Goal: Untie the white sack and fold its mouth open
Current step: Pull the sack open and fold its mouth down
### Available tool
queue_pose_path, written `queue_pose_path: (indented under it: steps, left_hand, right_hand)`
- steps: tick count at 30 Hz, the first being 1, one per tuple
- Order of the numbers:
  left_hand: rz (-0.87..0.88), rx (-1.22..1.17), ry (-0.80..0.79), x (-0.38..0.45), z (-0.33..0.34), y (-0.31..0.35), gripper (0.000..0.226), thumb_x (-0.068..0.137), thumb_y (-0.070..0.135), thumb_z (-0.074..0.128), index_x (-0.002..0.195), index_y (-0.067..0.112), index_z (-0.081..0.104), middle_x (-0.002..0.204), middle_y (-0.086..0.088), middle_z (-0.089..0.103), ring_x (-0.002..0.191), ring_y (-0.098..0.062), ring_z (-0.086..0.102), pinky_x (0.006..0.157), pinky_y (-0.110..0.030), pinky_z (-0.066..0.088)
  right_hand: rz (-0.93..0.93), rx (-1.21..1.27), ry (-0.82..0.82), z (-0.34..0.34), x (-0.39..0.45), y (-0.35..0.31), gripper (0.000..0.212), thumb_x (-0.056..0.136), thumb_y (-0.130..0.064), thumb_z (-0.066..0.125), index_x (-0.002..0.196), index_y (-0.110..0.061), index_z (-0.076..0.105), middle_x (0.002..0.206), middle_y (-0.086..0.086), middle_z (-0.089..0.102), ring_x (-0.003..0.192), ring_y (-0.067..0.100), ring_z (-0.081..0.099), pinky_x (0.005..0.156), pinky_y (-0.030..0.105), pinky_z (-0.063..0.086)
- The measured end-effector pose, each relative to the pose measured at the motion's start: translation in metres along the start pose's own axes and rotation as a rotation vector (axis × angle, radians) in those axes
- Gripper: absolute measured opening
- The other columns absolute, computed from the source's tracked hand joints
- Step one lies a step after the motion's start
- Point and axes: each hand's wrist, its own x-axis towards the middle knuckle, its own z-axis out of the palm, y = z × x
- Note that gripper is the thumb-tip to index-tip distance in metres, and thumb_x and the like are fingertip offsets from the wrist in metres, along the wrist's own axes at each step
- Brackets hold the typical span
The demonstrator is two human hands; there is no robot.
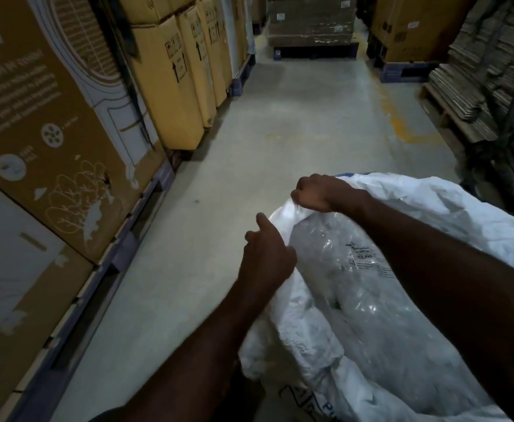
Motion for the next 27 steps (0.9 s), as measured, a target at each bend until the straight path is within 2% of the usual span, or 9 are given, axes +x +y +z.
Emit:
queue_pose_path:
  steps: [3,6,9,15,17,20,22,24,27]
  left_hand:
    - [-0.071,-0.371,-0.099,0.027,-0.023,-0.013,0.043,0.081,0.017,0.069,0.119,0.001,0.058,0.107,-0.01,0.069,0.089,-0.021,0.068,0.069,-0.028,0.05]
    - [-0.049,-0.706,-0.341,0.043,-0.029,-0.025,0.042,0.077,0.02,0.075,0.107,-0.009,0.068,0.091,-0.017,0.07,0.075,-0.023,0.069,0.066,-0.03,0.052]
    - [-0.065,-0.867,-0.412,0.04,-0.029,-0.02,0.034,0.101,0.032,0.073,0.112,0.0,0.071,0.089,-0.011,0.074,0.072,-0.016,0.072,0.064,-0.027,0.058]
    - [-0.232,-1.094,-0.268,0.033,-0.035,-0.006,0.069,0.099,0.079,0.041,0.13,0.022,0.064,0.101,0.006,0.071,0.076,-0.008,0.075,0.063,-0.024,0.062]
    - [-0.262,-1.184,-0.259,0.031,-0.037,-0.003,0.079,0.101,0.078,0.037,0.144,0.017,0.06,0.11,-0.001,0.075,0.088,-0.015,0.077,0.067,-0.028,0.063]
    - [-0.293,-1.363,-0.237,0.031,-0.039,0.0,0.072,0.11,0.061,0.038,0.143,0.002,0.061,0.119,-0.022,0.076,0.103,-0.032,0.076,0.078,-0.039,0.063]
    - [-0.336,-1.403,-0.299,0.022,-0.049,-0.001,0.068,0.11,0.055,0.045,0.142,-0.002,0.061,0.12,-0.026,0.075,0.114,-0.038,0.072,0.094,-0.046,0.058]
    - [-0.306,-1.338,-0.37,0.014,-0.06,-0.004,0.065,0.107,0.051,0.055,0.146,-0.001,0.058,0.131,-0.028,0.071,0.124,-0.042,0.068,0.108,-0.053,0.054]
    - [-0.066,-0.811,-0.088,-0.009,-0.074,-0.006,0.066,0.105,0.046,0.063,0.16,0.024,0.035,0.136,-0.014,0.068,0.117,-0.031,0.071,0.104,-0.052,0.057]
  right_hand:
    - [0.029,-0.012,0.045,0.003,0.004,0.008,0.027,0.108,-0.024,0.039,0.095,-0.008,0.057,0.12,0.023,0.064,0.102,0.038,0.061,0.086,0.04,0.043]
    - [0.095,-0.016,0.194,0.012,0.002,0.01,0.027,0.102,-0.027,0.045,0.112,-0.011,0.065,0.12,0.017,0.062,0.114,0.04,0.061,0.102,0.055,0.044]
    - [0.004,-0.065,0.422,0.022,-0.005,0.007,0.039,0.094,-0.021,0.053,0.132,-0.016,0.061,0.132,0.017,0.057,0.12,0.041,0.058,0.114,0.064,0.032]
    - [-0.212,0.249,0.512,0.032,-0.073,-0.031,0.054,0.089,-0.012,0.062,0.143,-0.015,0.059,0.151,0.014,0.053,0.14,0.033,0.049,0.118,0.048,0.042]
    - [-0.146,0.472,0.561,0.038,-0.107,-0.054,0.044,0.098,-0.026,0.065,0.141,-0.016,0.062,0.146,0.007,0.057,0.137,0.022,0.053,0.114,0.043,0.046]
    - [0.047,0.723,0.333,0.045,-0.153,-0.093,0.076,0.088,-0.059,0.074,0.153,-0.027,0.049,0.143,-0.005,0.057,0.121,0.014,0.061,0.104,0.039,0.053]
    - [0.11,0.781,0.312,0.054,-0.167,-0.11,0.091,0.079,-0.061,0.075,0.157,-0.031,0.041,0.141,-0.006,0.057,0.12,0.015,0.06,0.102,0.04,0.053]
    - [0.144,0.726,0.431,0.063,-0.169,-0.116,0.077,0.082,-0.043,0.073,0.152,-0.028,0.044,0.133,-0.003,0.058,0.117,0.021,0.061,0.097,0.044,0.053]
    - [0.152,0.425,0.542,0.072,-0.159,-0.116,0.044,0.091,-0.016,0.066,0.133,-0.02,0.052,0.114,0.003,0.054,0.082,0.031,0.065,0.067,0.045,0.056]
